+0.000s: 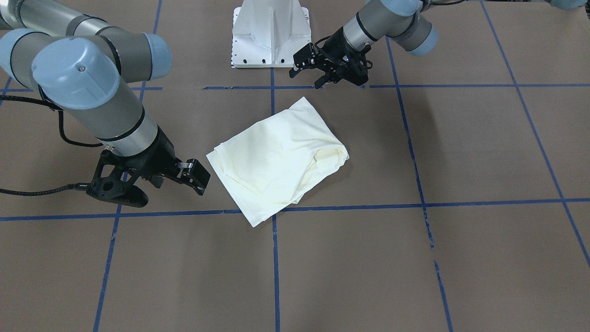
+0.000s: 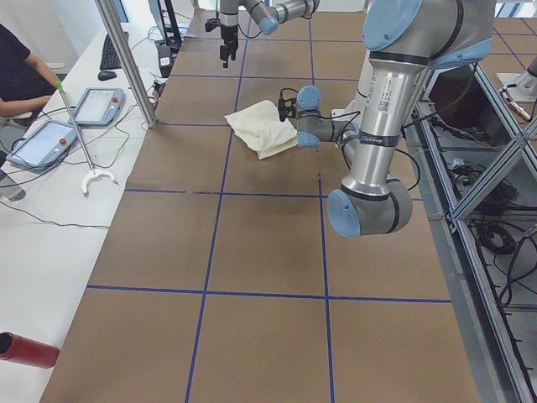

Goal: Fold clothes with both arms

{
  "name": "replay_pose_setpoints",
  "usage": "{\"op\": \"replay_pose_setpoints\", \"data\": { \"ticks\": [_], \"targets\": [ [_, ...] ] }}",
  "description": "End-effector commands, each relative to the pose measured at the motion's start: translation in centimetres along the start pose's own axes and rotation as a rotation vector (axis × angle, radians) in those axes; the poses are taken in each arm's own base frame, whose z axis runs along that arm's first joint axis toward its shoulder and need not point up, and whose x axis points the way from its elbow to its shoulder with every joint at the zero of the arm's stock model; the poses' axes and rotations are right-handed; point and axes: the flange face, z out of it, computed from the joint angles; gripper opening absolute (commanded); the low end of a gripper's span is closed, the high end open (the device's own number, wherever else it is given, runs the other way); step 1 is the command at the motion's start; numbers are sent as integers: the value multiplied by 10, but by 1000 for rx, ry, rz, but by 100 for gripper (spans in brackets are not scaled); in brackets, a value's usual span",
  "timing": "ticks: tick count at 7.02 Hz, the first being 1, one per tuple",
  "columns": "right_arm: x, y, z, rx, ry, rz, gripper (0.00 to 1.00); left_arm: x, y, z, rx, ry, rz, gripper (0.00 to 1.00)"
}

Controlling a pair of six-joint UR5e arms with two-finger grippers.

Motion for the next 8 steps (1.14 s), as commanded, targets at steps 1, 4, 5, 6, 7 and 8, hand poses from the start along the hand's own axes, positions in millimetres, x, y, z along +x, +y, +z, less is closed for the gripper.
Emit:
{"op": "replay_pose_setpoints", "data": {
  "ticks": [1,4,5,6,7,8],
  "targets": [
    [40,-7,-9,19,8,-25,100,-10,-69,-75,107,-172,84,100],
    [209,-41,-40,60,117,-271,100,-98,-175,-221,244,-538,417,100],
    [280,-46,-55,38,182,-352,100,-136,-208,-291,229,-688,526,100],
    [358,-55,-81,10,198,-388,100,-175,-234,-362,176,-789,561,100],
    [431,-55,-98,-42,135,-428,100,-214,-249,-414,105,-830,645,100],
    [494,-46,-112,-55,140,-487,100,-260,-253,-450,35,-878,721,100]
  ]
}}
